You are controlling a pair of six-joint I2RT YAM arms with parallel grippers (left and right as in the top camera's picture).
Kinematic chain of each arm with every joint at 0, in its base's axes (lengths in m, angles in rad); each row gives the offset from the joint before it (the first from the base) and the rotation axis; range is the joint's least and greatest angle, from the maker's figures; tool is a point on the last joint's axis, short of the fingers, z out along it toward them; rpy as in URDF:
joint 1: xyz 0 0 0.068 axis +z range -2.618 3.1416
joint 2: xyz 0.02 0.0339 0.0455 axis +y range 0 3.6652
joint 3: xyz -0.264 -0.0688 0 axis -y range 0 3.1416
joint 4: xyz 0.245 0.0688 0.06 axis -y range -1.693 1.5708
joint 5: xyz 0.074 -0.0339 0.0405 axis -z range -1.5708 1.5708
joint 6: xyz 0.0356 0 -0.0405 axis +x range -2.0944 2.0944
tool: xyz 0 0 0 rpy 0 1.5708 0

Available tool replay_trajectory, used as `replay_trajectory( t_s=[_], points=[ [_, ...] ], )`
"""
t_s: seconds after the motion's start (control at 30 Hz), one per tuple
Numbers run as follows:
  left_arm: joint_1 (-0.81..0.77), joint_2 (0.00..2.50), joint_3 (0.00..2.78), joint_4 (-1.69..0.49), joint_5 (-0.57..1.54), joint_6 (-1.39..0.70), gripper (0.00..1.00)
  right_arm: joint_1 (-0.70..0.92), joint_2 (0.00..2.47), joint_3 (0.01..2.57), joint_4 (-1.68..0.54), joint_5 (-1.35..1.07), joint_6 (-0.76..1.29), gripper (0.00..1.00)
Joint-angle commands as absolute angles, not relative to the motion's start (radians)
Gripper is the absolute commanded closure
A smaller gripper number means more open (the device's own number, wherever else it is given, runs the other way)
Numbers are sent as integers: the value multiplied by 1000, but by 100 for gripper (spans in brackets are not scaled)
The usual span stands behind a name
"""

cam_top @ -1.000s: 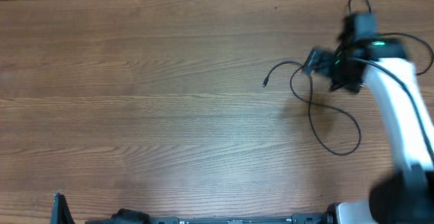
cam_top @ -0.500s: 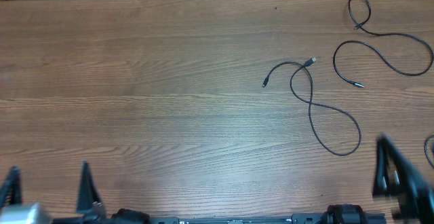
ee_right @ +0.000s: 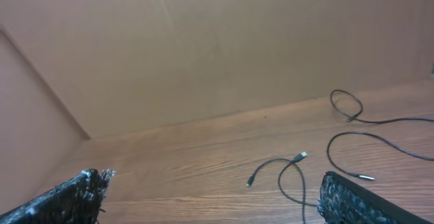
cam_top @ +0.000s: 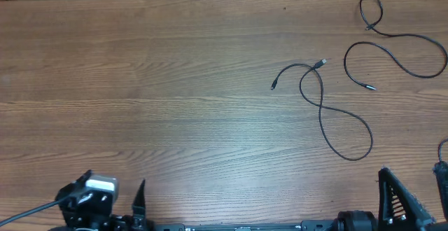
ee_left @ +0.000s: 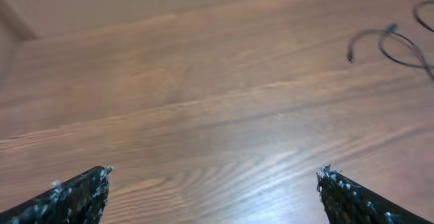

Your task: Untangle cables

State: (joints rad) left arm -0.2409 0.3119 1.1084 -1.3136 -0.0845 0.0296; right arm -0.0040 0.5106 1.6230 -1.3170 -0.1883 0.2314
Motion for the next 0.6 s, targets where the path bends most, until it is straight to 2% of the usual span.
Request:
replay_trajectory(
  t_s=[0.0,0.57],
  points=[
    [-243,305,1085,-1313,-3,38,0,-1,520,1621,-1312,-241,243,0],
    [-242,305,1082,-1312,-3,38,0,-1,520,1621,-1318,-249,265,0]
  ],
)
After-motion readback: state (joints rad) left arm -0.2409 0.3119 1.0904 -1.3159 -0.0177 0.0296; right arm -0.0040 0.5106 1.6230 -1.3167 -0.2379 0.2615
